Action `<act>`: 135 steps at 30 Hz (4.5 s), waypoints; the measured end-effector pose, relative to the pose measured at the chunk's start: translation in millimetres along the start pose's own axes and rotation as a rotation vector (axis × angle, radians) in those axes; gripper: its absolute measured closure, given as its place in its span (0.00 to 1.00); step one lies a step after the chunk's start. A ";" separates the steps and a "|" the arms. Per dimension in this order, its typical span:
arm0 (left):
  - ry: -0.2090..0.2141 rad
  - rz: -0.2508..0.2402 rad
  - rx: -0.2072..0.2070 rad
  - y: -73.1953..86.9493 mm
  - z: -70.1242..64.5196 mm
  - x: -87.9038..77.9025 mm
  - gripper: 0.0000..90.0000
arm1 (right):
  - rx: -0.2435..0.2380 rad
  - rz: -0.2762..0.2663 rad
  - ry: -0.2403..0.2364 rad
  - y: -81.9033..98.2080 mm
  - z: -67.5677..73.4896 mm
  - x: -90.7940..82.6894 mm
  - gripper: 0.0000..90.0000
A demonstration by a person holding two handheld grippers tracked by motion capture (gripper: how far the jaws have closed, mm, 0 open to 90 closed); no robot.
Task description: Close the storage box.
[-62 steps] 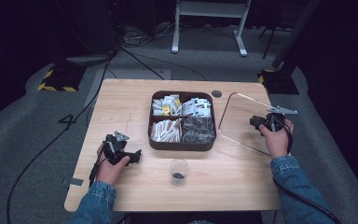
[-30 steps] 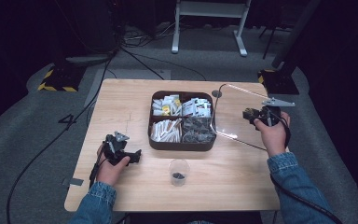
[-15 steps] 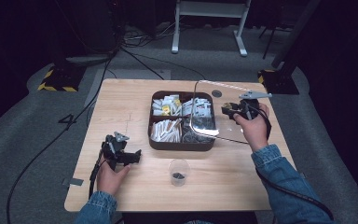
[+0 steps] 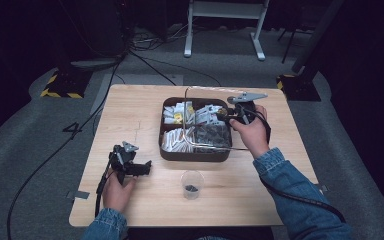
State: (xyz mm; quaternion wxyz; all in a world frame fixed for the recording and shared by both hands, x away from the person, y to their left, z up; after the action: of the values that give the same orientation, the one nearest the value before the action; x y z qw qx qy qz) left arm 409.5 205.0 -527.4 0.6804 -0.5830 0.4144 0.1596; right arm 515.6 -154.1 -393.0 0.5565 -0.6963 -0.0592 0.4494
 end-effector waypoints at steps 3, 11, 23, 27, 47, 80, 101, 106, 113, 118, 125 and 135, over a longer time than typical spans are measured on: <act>0.000 0.000 0.000 0.0 0.0 0.0 0.00 | -0.016 0.012 -0.001 -3.6 6.5 6.0 0.65; 0.000 0.000 0.000 0.0 0.0 0.0 0.00 | 0.005 0.016 -0.020 -5.8 19.1 23.8 0.65; 0.005 0.001 0.004 -0.2 0.3 0.2 0.00 | 0.022 0.036 -0.014 -7.4 29.2 45.3 0.65; 0.007 0.001 0.005 -0.6 0.4 0.5 0.00 | 0.017 0.045 -0.008 -7.1 31.8 52.6 0.65; 0.009 -0.002 0.008 -1.0 0.4 1.0 0.00 | 0.002 0.087 0.015 0.5 39.1 78.8 0.65; 0.008 -0.002 0.008 -1.0 0.3 1.0 0.00 | -0.033 0.129 0.022 6.4 40.8 104.4 0.65; 0.008 -0.002 0.008 -1.0 0.4 1.0 0.00 | -0.012 0.125 0.002 9.5 39.9 104.2 0.64; 0.009 -0.003 0.008 -1.0 0.3 1.0 0.00 | -0.002 0.094 -0.003 7.1 38.6 101.3 0.58; 0.008 -0.002 0.008 -1.0 0.3 1.0 0.00 | 0.018 0.041 -0.018 -0.6 37.5 88.9 0.51; 0.009 0.000 0.007 -0.7 0.1 0.7 0.00 | 0.030 0.001 -0.023 -6.0 35.6 77.3 0.49; 0.016 -0.002 0.014 -1.1 0.6 1.1 0.00 | 0.035 -0.057 -0.040 -11.4 35.7 56.3 0.48; 0.025 0.000 0.024 -0.9 1.5 0.9 0.00 | 0.017 -0.102 -0.017 -12.9 23.9 18.7 0.47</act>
State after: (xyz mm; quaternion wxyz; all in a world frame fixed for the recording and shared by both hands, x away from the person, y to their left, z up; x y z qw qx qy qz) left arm 411.2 205.9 -527.5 0.6821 -0.5767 0.4247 0.1474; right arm 515.4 -121.2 -392.3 0.5841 -0.6836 -0.0958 0.4269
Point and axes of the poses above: each handheld gripper's, and its own axes: x roughly forward along the jaws, y roughly out of its underside, z roughly to its left, the point moved 3 cm from there along x, roughly forward along the jaws
